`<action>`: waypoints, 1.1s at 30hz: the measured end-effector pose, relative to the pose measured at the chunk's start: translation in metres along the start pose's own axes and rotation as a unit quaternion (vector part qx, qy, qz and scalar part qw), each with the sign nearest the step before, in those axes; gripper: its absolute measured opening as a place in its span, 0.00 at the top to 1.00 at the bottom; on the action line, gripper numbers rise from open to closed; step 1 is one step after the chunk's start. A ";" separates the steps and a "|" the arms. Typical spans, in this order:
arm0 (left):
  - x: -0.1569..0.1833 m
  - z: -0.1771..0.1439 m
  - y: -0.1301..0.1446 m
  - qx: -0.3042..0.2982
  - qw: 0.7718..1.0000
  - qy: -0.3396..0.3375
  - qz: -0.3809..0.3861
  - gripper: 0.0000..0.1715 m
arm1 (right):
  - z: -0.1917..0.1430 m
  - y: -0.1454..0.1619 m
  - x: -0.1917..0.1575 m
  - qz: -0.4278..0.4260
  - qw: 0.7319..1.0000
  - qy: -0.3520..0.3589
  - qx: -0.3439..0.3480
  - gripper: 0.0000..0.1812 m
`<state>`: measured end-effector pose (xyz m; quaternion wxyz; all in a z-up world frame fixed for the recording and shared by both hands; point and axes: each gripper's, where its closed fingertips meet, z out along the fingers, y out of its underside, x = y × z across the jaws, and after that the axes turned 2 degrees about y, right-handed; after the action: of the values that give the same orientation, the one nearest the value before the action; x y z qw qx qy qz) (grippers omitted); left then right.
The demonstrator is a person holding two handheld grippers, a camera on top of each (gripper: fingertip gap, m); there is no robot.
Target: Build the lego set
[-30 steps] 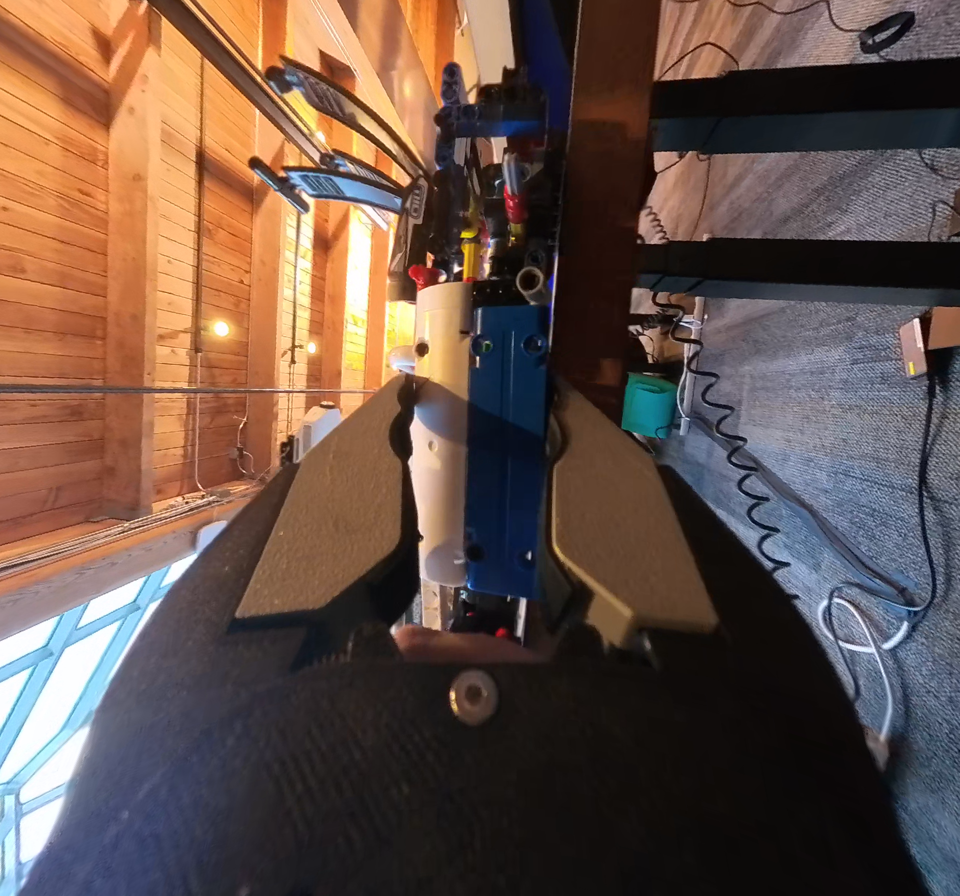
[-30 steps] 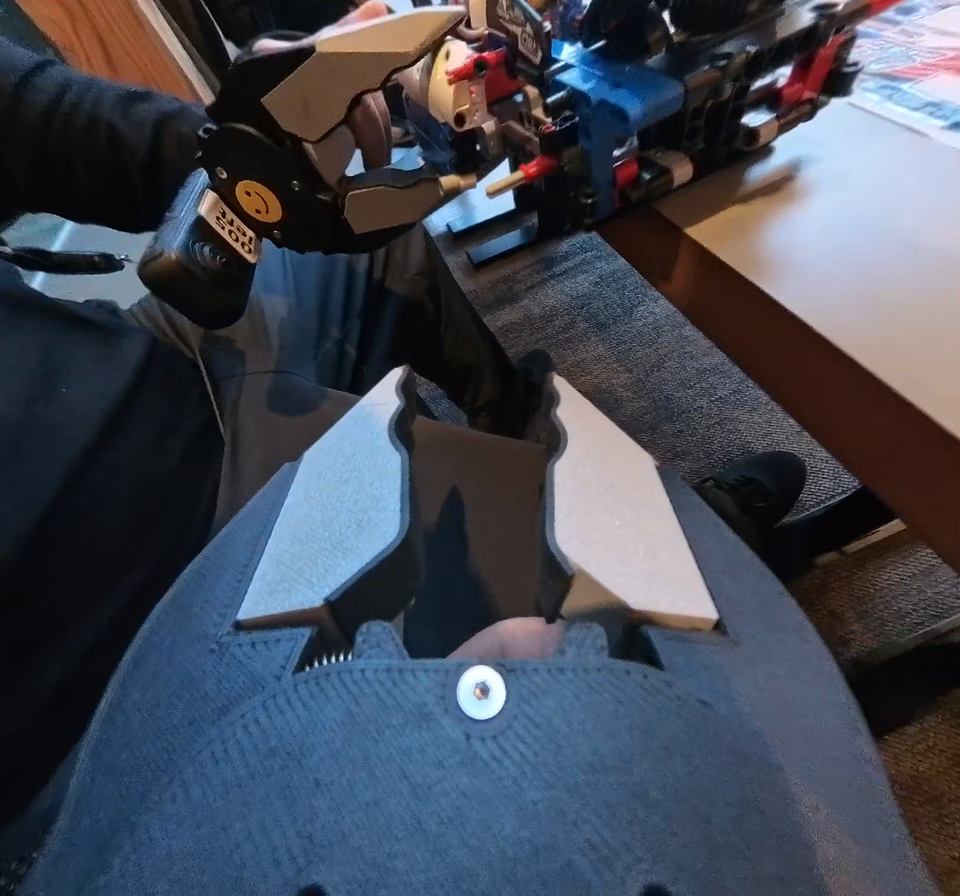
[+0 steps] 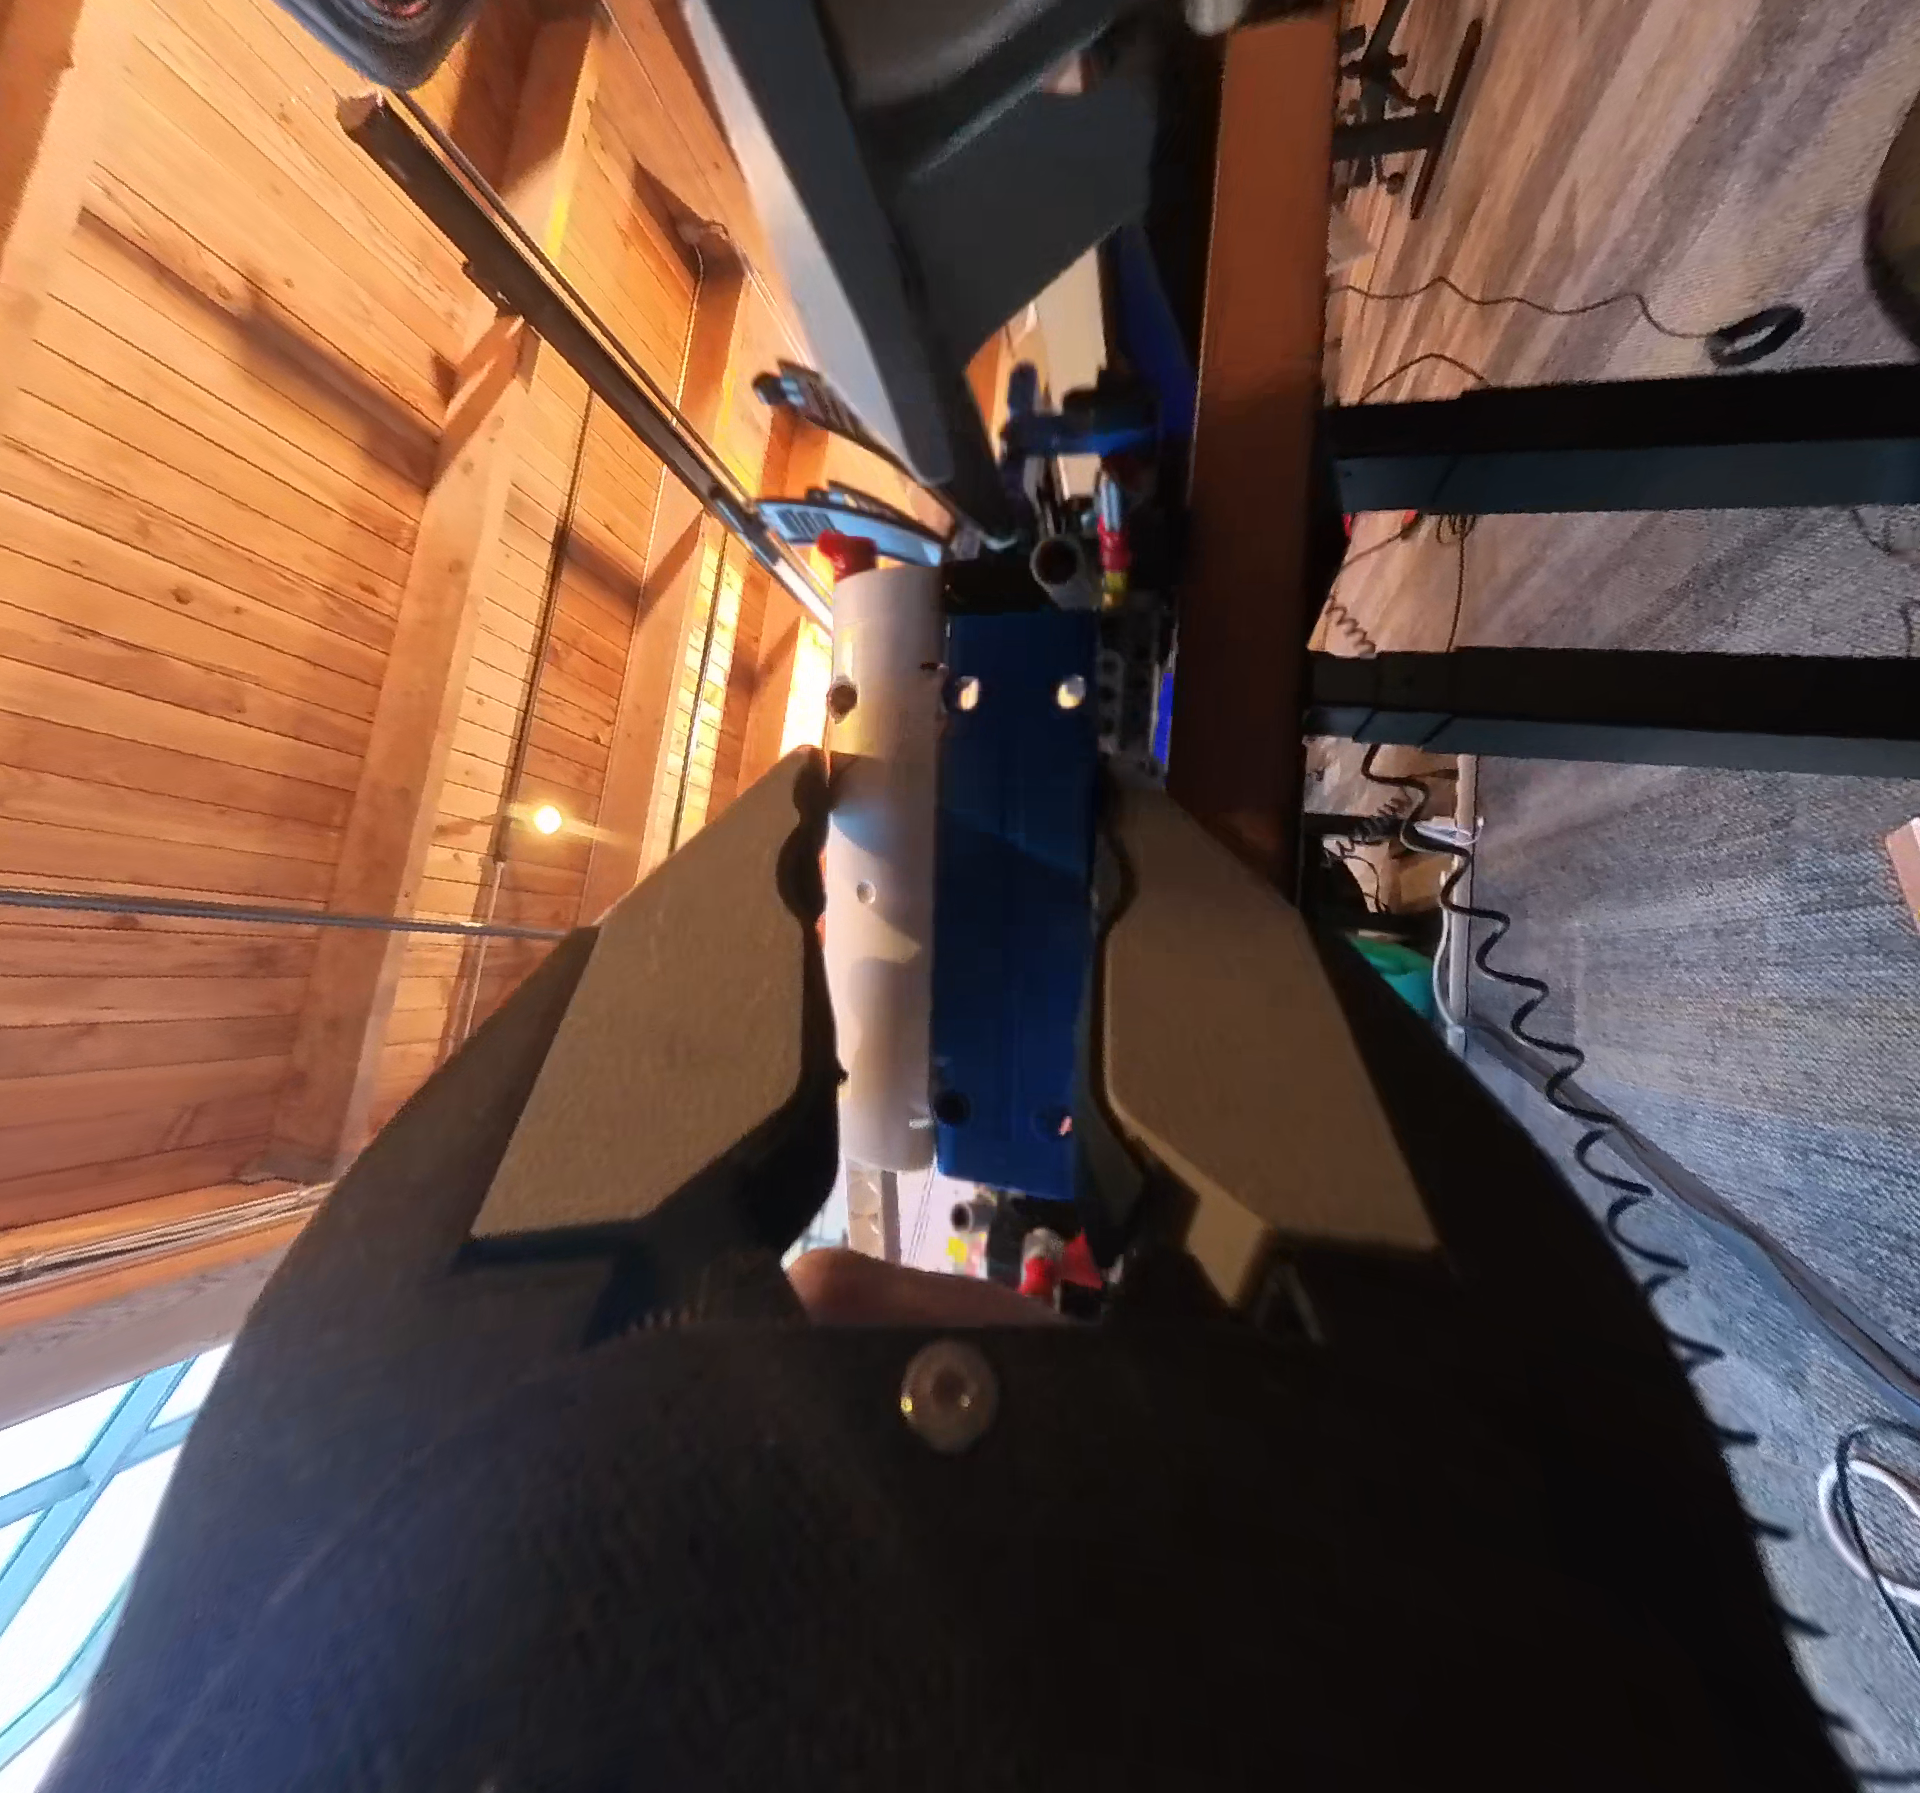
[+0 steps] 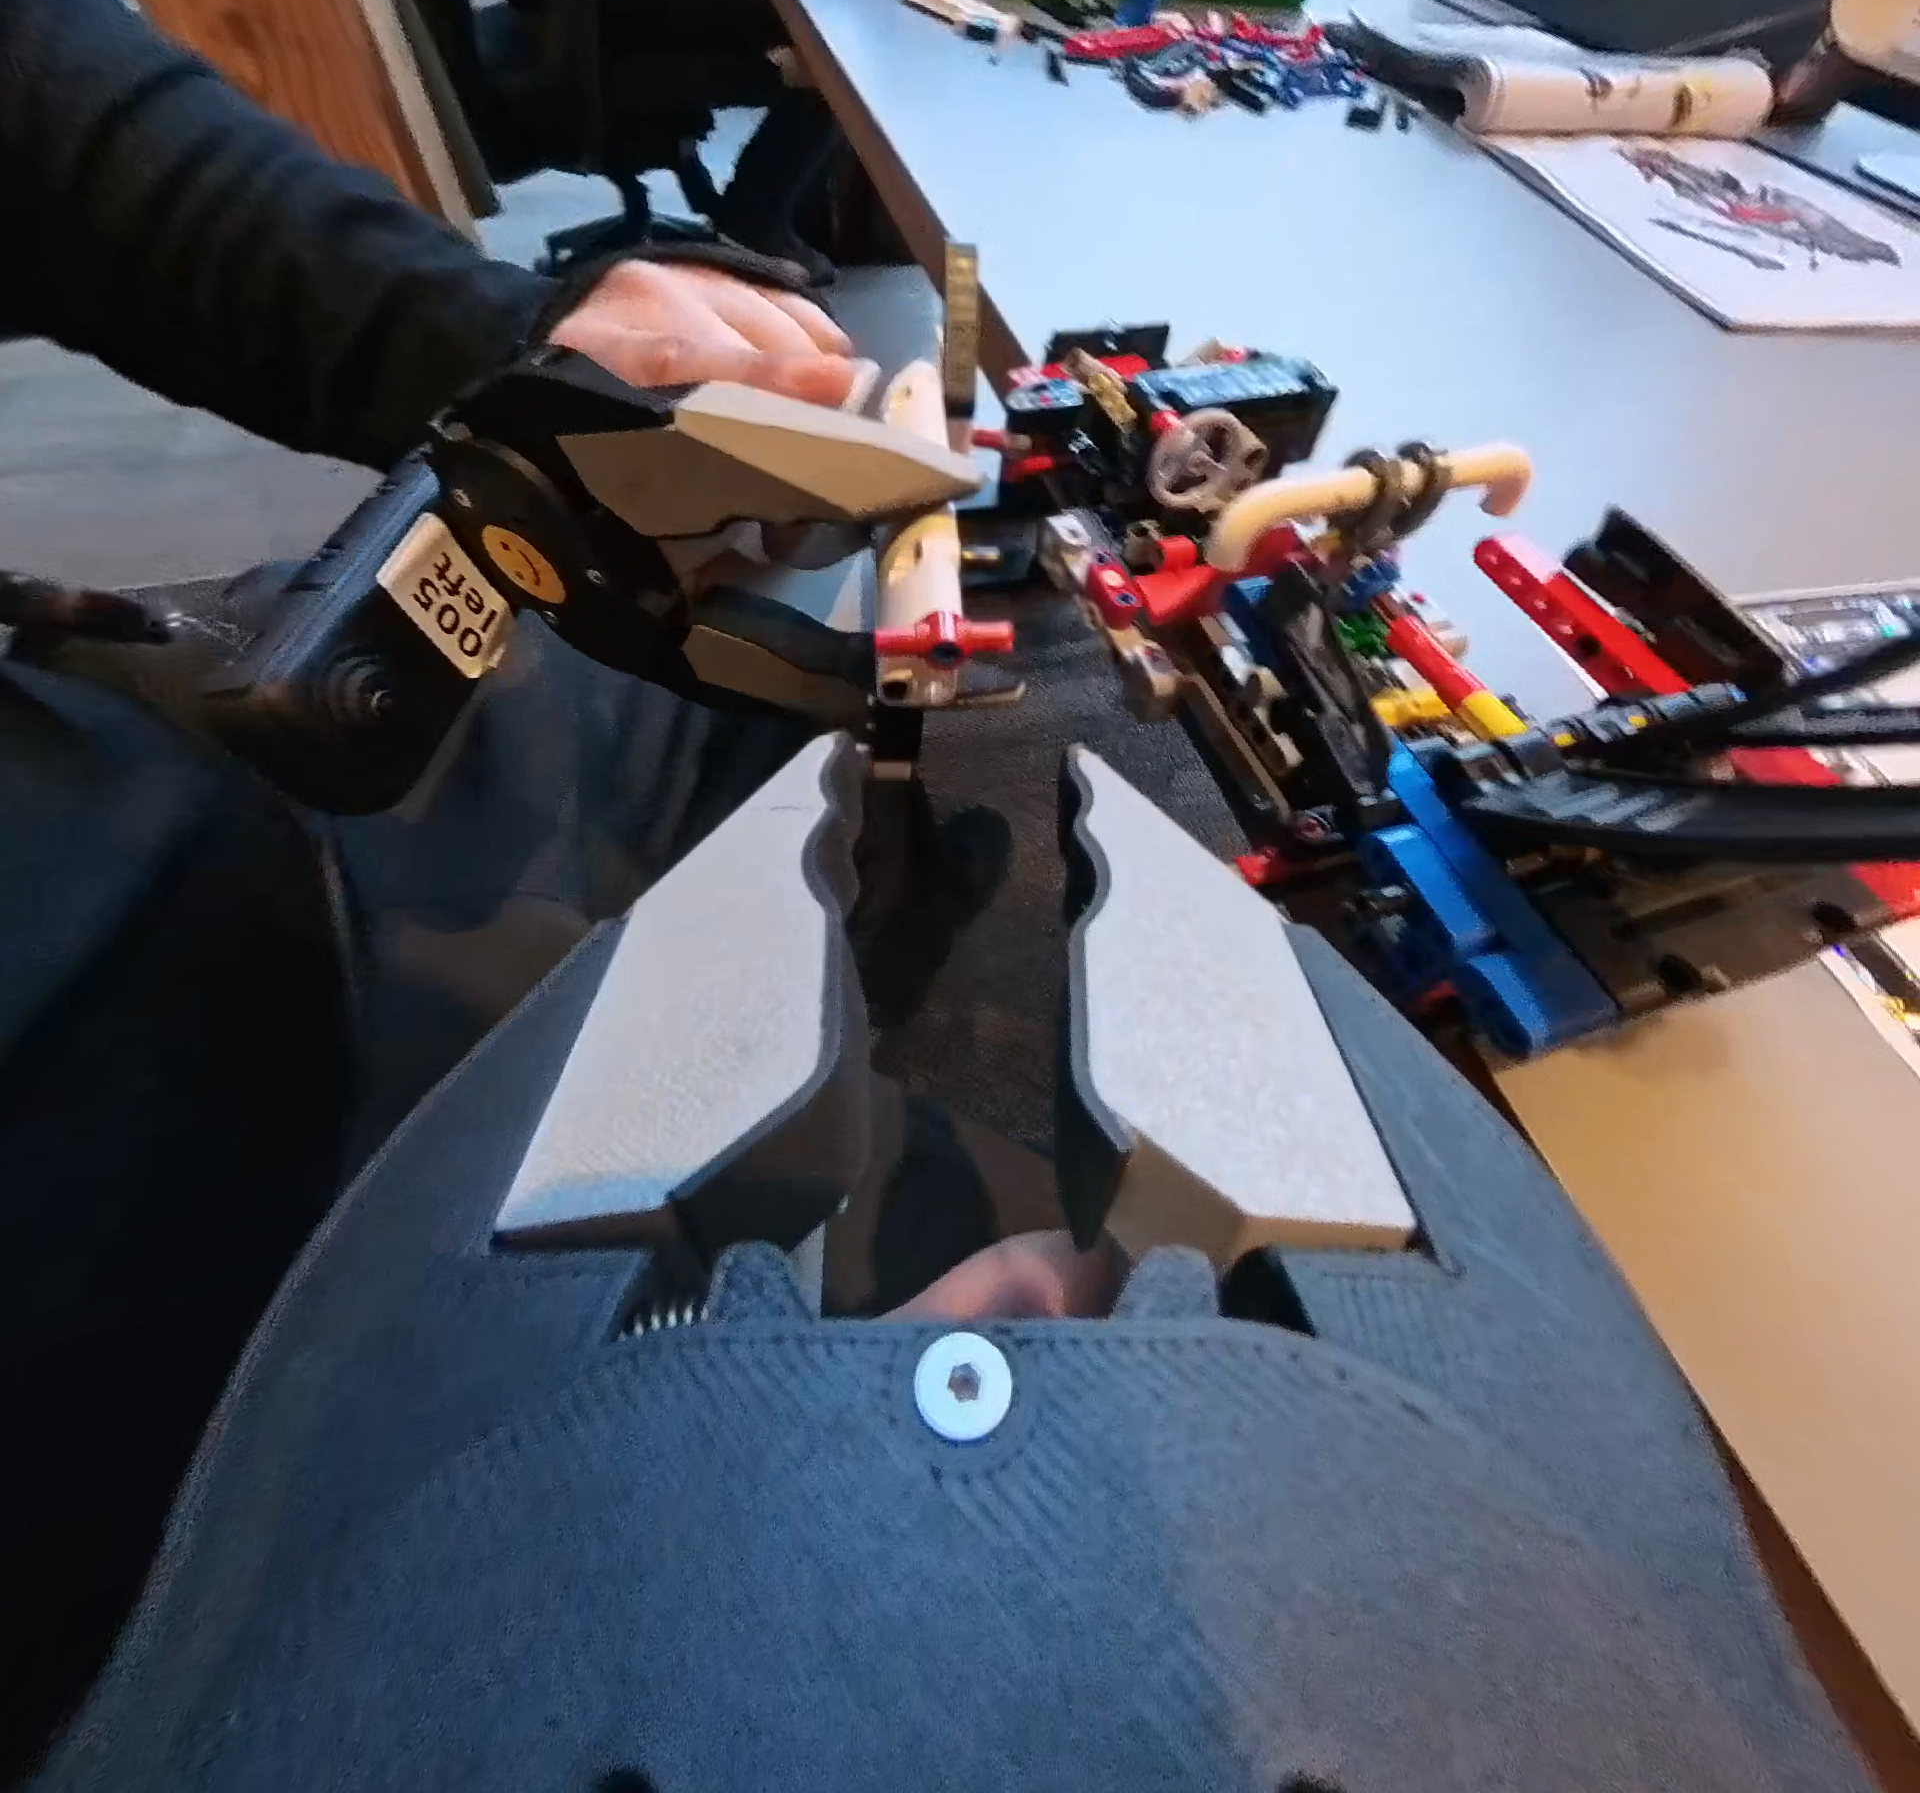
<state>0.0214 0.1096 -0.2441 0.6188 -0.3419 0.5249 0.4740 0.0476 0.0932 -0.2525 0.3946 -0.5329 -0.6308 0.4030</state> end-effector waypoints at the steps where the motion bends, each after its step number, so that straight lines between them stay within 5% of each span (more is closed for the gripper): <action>1: -0.002 -0.002 -0.005 0.006 1.000 -0.001 -0.002 0.73 | -0.001 -0.004 -0.005 -0.008 1.000 -0.005 0.005 0.78; 11: -0.009 0.003 -0.017 -0.020 0.999 0.007 -0.033 0.73 | 0.003 -0.009 -0.019 -0.007 1.000 -0.002 -0.004 0.90; 33: -0.001 -0.001 -0.009 -0.120 0.987 0.062 -0.093 0.71 | 0.004 -0.008 -0.010 -0.019 0.999 0.030 0.007 0.91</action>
<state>0.0297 0.1059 -0.2437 0.5813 -0.4891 0.4676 0.4519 0.0421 0.0819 -0.2469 0.4244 -0.5302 -0.6257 0.3837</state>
